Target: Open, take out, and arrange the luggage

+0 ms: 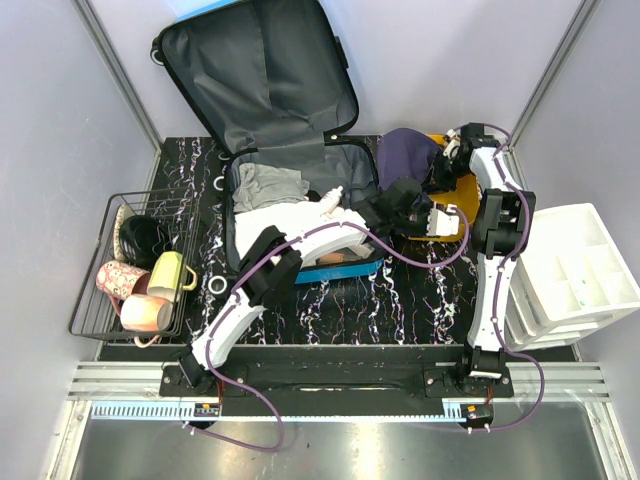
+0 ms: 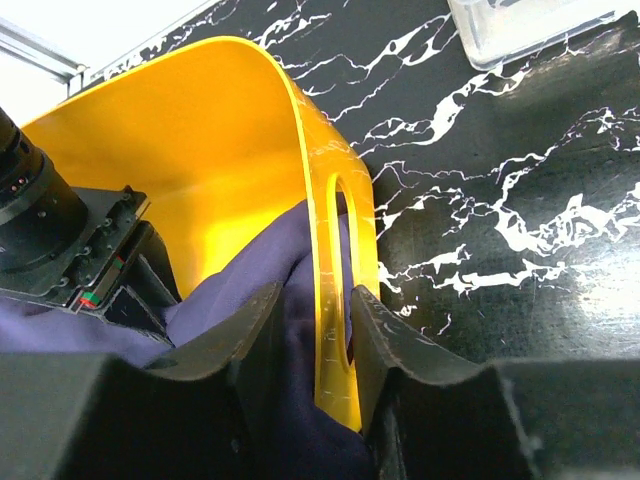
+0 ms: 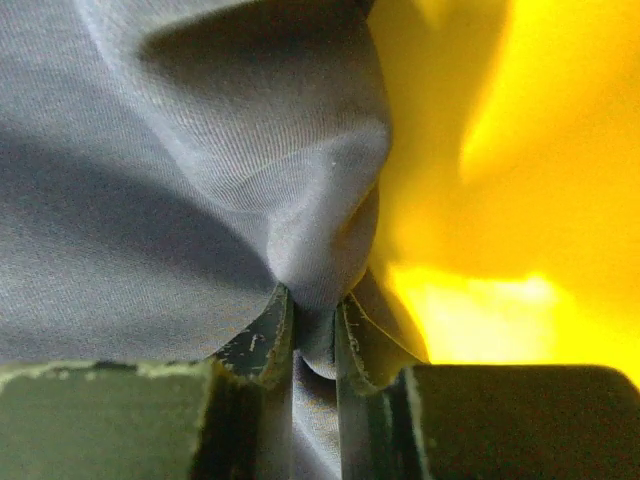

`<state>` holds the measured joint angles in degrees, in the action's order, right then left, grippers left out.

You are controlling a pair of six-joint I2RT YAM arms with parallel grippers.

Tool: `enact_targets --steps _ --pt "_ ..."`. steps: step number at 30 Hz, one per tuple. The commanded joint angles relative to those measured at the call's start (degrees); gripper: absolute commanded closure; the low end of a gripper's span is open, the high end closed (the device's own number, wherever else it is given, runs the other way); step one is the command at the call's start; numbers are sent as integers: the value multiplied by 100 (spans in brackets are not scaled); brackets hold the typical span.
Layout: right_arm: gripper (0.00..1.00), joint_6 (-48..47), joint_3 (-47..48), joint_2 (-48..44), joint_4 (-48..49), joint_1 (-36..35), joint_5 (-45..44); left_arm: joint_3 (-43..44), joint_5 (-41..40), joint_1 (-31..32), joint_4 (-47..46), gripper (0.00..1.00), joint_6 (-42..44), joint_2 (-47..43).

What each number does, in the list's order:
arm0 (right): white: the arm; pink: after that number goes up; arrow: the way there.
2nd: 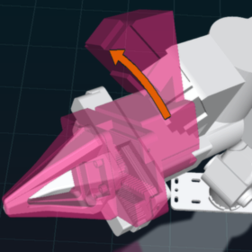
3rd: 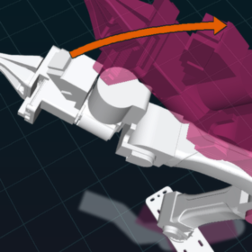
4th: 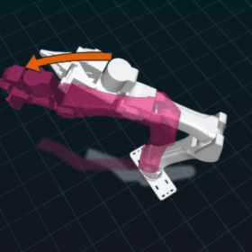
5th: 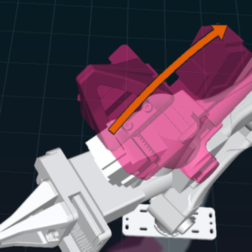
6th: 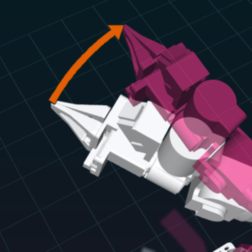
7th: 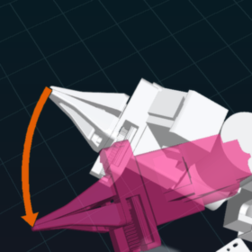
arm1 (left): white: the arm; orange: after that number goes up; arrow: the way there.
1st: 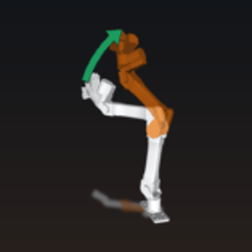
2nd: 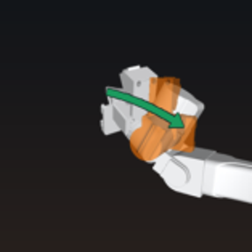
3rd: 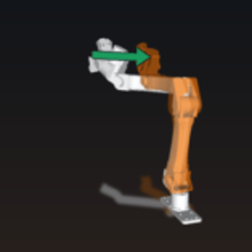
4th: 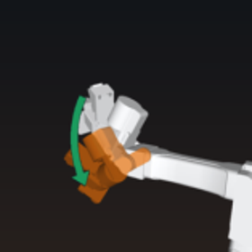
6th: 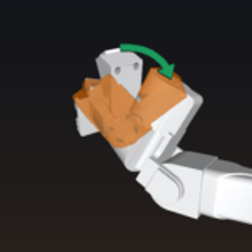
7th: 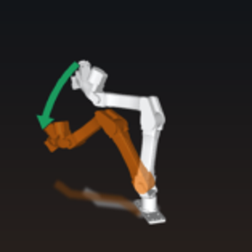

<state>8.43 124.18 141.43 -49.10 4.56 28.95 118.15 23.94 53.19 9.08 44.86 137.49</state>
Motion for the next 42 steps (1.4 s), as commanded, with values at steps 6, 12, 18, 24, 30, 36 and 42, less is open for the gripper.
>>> enact_targets --steps 6,12,18,24,30,36,42 --pt "100 -401 817 -220 -179 -60 -915 24 -126 -160 516 94 23 -161" --pt "100 -1157 1292 -396 -397 -17 -2094 -160 -338 -168 481 100 22 -293" --pt "100 -1642 1617 -466 -758 45 -2481 -117 -452 -169 516 100 93 -346" --pt "100 -2143 1715 -555 -873 203 -2859 -73 -505 -186 621 100 111 -337" --pt "100 -2521 1803 -546 -873 335 -3193 -46 -531 -186 656 100 128 -337" --pt "100 -2925 1750 -677 -899 353 -3413 -46 -663 -177 656 100 207 -346" --pt "100 -3207 1935 -800 -838 370 -3633 -64 -716 -195 656 100 207 -354"
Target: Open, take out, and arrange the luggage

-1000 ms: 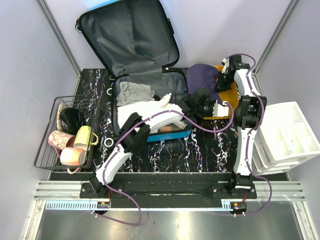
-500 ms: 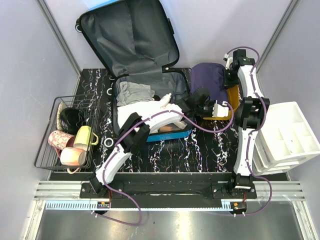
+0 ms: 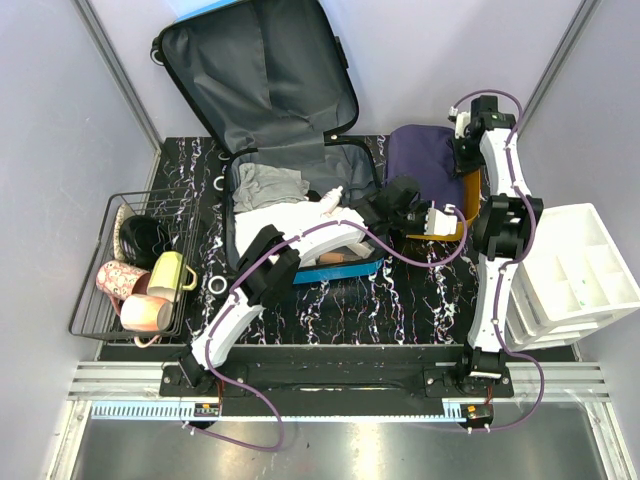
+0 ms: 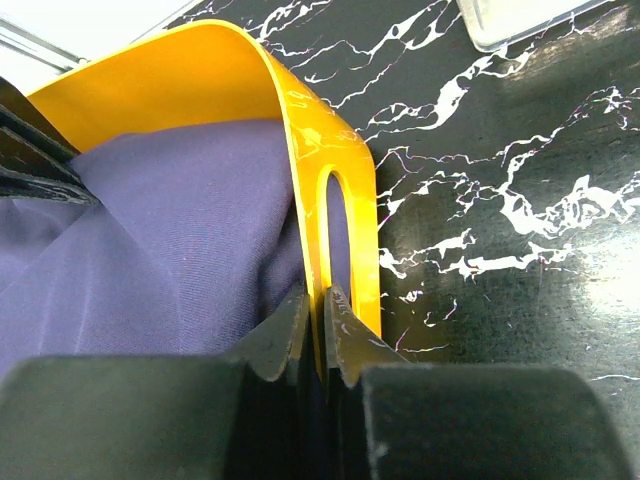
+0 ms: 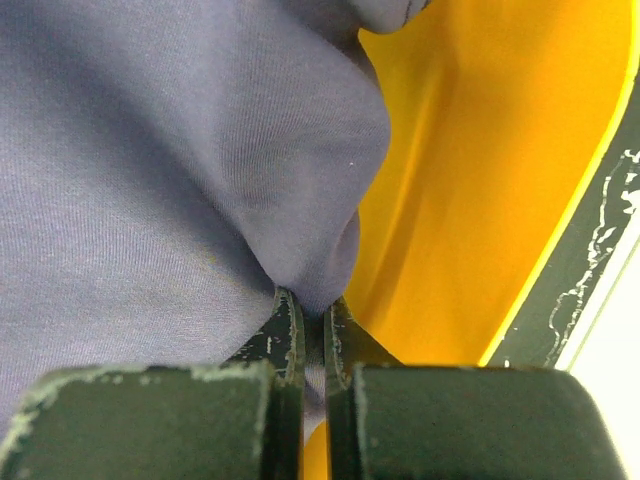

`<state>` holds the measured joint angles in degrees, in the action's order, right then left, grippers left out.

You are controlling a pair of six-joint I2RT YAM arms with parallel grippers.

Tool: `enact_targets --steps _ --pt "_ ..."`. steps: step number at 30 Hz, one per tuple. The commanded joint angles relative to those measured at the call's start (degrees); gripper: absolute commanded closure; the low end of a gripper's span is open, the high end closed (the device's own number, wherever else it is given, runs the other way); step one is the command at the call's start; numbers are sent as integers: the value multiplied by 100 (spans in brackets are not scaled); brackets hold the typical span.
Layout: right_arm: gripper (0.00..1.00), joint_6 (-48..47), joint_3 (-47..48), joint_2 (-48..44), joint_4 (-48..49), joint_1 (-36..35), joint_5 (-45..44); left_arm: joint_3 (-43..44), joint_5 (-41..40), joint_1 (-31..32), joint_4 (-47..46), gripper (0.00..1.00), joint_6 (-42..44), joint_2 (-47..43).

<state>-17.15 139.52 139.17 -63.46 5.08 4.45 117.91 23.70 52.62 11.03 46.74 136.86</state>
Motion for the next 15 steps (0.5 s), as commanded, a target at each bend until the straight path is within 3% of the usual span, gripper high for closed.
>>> enact_targets --steps 1,15 --pt "100 -676 400 -602 607 327 -1209 -31 -700 -129 462 100 19 -291" --pt "100 -1414 189 -883 660 555 -1447 -75 -850 -156 400 100 63 -309"
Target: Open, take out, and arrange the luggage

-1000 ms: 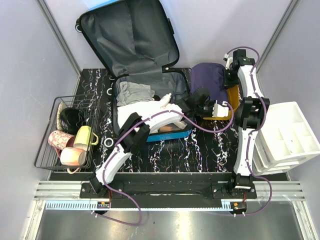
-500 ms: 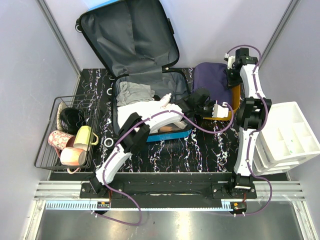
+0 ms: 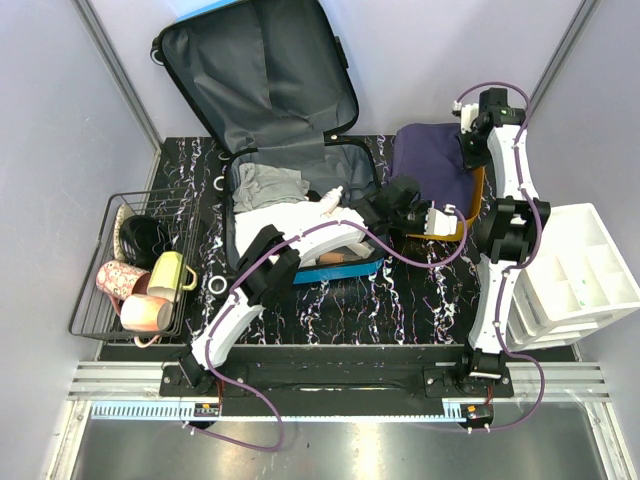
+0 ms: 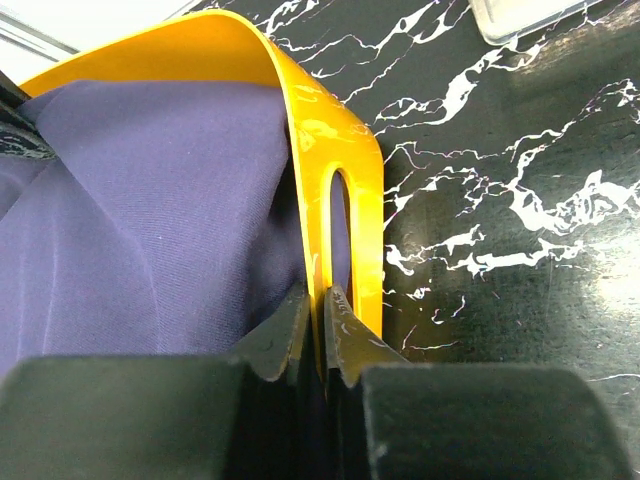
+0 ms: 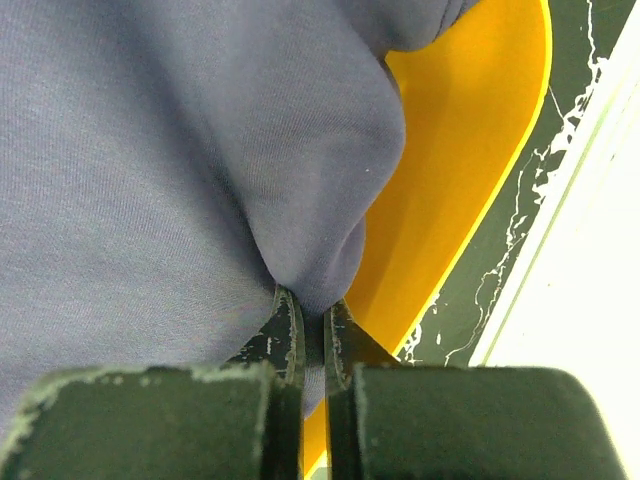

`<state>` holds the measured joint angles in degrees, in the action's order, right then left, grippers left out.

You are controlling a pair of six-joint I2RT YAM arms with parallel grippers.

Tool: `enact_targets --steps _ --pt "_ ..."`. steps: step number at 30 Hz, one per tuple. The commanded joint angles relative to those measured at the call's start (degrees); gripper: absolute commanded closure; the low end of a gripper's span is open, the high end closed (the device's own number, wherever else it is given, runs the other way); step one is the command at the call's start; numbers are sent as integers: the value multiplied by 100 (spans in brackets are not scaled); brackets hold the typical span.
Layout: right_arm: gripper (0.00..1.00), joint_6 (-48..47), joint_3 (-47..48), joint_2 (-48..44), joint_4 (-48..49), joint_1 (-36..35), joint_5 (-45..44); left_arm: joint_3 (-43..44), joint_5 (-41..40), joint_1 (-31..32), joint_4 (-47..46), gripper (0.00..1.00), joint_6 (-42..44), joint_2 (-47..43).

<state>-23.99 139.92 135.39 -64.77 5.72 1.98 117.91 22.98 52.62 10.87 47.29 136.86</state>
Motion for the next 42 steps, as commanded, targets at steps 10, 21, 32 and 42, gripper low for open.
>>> enact_targets --steps 10,21,32,42 --pt "100 -1160 -341 -400 1264 527 -1392 -75 -856 -164 477 100 44 -335" --pt "99 -1557 -940 -409 1732 334 -1385 -277 -804 -164 503 59 -141 -870" --pt "29 -1187 -282 -206 1152 290 -787 -1621 -198 -305 599 21 -966 -2872" --pt "5 -1125 387 -382 756 281 1362 -2421 346 -814 1294 20 -1493 -3850"
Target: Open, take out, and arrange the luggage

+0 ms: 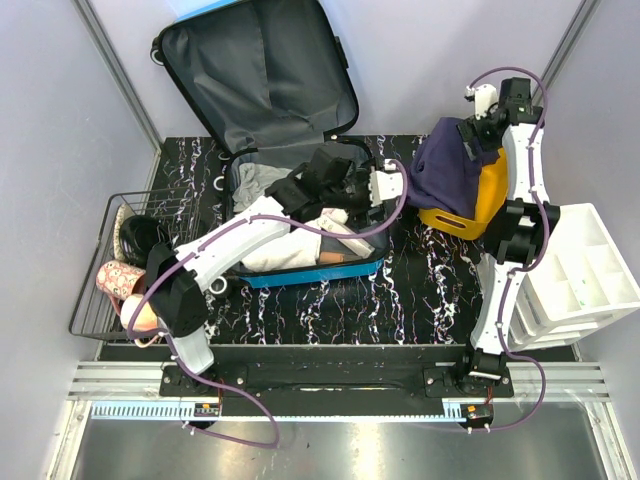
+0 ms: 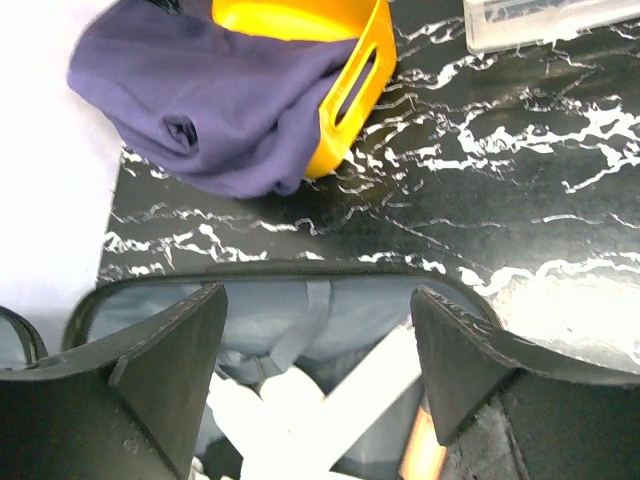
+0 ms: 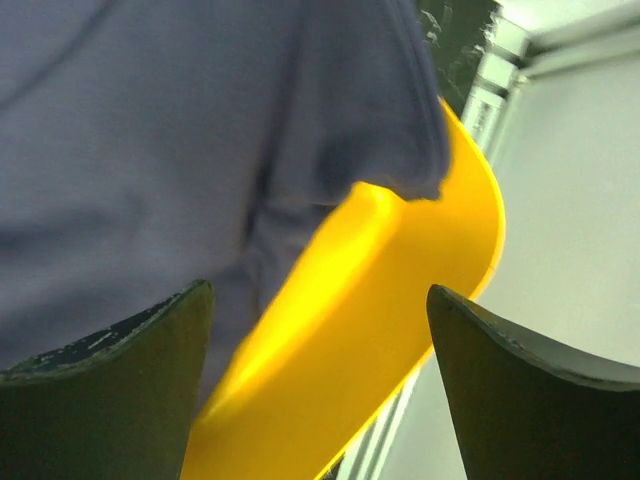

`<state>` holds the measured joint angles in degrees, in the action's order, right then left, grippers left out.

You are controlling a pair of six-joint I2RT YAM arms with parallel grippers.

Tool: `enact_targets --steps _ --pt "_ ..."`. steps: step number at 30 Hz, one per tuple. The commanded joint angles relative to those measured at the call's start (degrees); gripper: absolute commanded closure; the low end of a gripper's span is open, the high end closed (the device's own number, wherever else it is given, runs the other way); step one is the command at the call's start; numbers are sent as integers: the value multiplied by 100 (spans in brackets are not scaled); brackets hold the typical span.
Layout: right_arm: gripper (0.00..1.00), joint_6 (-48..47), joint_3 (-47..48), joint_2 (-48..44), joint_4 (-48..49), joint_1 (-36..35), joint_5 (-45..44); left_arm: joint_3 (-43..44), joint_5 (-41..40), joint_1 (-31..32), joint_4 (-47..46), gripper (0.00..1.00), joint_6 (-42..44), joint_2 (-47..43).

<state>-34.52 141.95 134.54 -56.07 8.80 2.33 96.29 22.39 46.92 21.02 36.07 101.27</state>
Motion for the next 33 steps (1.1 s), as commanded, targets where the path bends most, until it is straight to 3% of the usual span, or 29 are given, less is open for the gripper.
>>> enact_targets --steps 1,6,13,22,25,33 --pt "4 -116 184 -271 -97 -36 1540 -286 493 -323 280 20 -565 -327" --pt "2 -353 0 176 149 -80 2569 -392 1038 -1094 298 18 -1435 -547" --pt "4 -1460 -720 731 -18 -335 2851 -602 1119 -1914 684 11 -2201 -871" --pt "3 -1945 -977 1039 -571 -792 3150 -1569 591 -2511 886 10 -2166 -1487" --pt "3 -1619 -941 943 -562 -783 3397 -1622 442 -2635 1140 10 -1896 -1506" --pt "2 -1962 -1328 301 -536 -361 4048 -1772 266 -2705 1388 11 -1639 -1339"
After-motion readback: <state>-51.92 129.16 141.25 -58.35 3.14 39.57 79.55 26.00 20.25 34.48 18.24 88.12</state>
